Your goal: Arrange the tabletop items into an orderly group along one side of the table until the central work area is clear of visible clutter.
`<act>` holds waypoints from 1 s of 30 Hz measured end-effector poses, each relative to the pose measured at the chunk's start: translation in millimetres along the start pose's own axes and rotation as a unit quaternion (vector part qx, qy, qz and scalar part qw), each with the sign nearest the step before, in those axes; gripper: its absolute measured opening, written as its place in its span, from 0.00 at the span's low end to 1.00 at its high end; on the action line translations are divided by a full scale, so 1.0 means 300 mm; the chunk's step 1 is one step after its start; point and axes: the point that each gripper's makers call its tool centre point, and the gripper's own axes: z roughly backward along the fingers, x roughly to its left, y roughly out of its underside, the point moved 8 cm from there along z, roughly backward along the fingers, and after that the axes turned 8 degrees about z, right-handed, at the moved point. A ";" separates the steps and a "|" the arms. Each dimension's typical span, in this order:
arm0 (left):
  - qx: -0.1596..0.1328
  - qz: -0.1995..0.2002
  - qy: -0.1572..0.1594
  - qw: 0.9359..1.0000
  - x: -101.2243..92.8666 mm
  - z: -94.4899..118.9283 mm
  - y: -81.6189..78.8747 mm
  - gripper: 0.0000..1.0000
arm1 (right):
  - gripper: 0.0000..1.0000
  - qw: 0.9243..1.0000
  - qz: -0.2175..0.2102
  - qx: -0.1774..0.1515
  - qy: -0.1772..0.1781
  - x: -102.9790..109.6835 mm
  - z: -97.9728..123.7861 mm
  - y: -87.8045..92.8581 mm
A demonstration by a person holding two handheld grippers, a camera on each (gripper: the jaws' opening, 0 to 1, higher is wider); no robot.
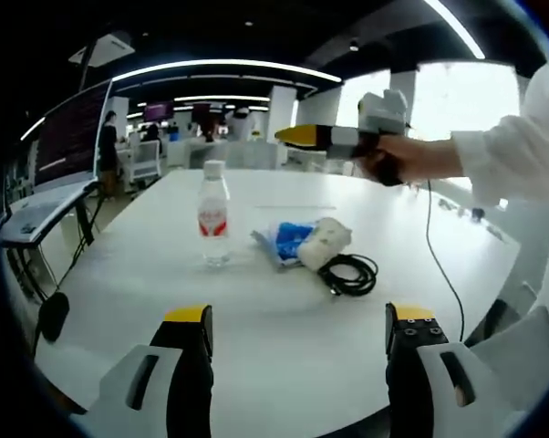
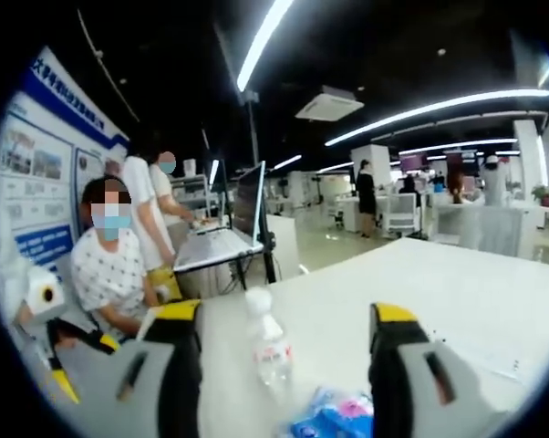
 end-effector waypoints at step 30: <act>0.009 -0.016 0.011 1.000 -0.017 -0.005 0.011 0.73 | 0.69 0.998 -0.030 0.013 0.052 -0.009 0.190 0.060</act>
